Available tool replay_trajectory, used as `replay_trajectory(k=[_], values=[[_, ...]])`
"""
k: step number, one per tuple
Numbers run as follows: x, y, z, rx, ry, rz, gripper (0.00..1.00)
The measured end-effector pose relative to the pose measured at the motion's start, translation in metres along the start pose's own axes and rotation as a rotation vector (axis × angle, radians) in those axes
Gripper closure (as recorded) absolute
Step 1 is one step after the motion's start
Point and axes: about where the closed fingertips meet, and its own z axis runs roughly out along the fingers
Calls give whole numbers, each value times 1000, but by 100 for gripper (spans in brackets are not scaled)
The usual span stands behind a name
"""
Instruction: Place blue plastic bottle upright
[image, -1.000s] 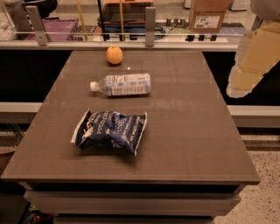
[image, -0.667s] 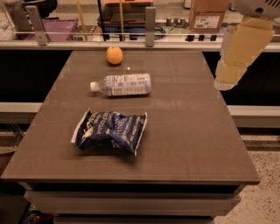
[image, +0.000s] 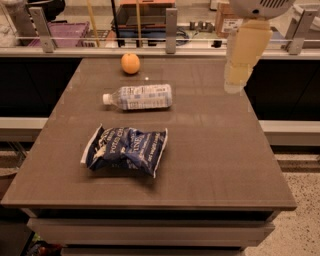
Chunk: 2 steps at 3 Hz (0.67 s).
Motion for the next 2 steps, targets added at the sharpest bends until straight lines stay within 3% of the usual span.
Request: replay_trajectory(k=[1,2], values=[[-8,-14,21,-30,-34,-35,0],[-14,-19,24,-28,-42,-39,0]])
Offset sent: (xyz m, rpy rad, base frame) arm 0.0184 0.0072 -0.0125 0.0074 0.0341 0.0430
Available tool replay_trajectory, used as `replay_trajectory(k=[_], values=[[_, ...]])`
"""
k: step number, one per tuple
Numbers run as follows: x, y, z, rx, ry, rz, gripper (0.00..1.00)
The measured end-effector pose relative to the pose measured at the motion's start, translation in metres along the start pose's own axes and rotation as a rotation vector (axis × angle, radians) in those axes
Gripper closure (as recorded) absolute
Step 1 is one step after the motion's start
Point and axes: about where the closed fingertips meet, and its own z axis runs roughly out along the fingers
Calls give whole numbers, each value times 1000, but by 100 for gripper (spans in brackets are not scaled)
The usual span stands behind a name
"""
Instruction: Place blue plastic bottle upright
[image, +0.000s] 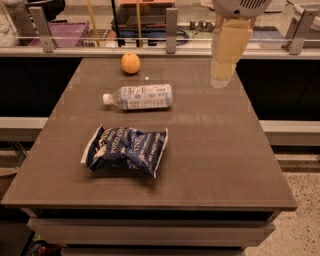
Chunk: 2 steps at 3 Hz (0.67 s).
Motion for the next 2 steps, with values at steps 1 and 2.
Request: replay_trajectory(k=[1,2], values=[[0,0,0,0,-1,0,0],[-22,-14,24,-49,-32,-32,0]])
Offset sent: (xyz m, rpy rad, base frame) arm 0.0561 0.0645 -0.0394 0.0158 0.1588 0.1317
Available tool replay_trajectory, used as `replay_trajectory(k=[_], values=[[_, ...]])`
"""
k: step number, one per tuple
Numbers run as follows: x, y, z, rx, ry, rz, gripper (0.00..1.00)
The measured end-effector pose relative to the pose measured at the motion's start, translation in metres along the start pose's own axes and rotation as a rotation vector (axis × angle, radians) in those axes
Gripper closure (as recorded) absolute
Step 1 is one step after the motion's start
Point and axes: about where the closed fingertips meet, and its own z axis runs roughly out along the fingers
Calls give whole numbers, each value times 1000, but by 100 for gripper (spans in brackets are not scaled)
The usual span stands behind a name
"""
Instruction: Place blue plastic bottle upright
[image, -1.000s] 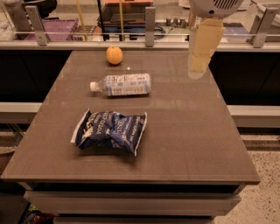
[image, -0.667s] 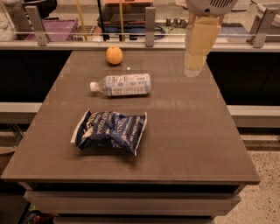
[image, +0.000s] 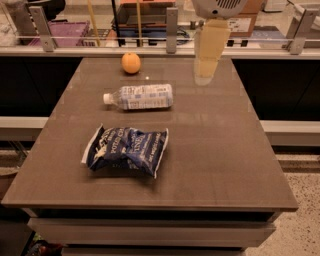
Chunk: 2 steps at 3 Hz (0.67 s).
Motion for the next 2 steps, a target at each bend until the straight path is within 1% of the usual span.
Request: replay_trajectory(k=[1,2], values=[[-25,-15,33,-62,-38,-36,0],[-44,-23,55,-95,-65,-59,0]])
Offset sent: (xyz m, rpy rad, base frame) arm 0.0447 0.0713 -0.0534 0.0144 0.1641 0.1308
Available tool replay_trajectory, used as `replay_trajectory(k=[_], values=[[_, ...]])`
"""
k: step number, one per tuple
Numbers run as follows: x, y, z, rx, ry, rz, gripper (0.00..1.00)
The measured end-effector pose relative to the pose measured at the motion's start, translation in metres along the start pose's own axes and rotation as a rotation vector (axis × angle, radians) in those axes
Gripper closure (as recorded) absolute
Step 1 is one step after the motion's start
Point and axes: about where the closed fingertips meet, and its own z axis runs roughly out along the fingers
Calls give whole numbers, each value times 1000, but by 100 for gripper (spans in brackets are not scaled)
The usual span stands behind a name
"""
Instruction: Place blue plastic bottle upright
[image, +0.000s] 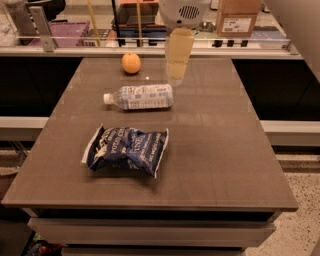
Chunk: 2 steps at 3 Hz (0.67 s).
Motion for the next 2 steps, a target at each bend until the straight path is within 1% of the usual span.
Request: replay_trajectory(k=[1,2], values=[[-9,-1,16,-20,0,0,0],[-16,2,37,-46,54,11,0]])
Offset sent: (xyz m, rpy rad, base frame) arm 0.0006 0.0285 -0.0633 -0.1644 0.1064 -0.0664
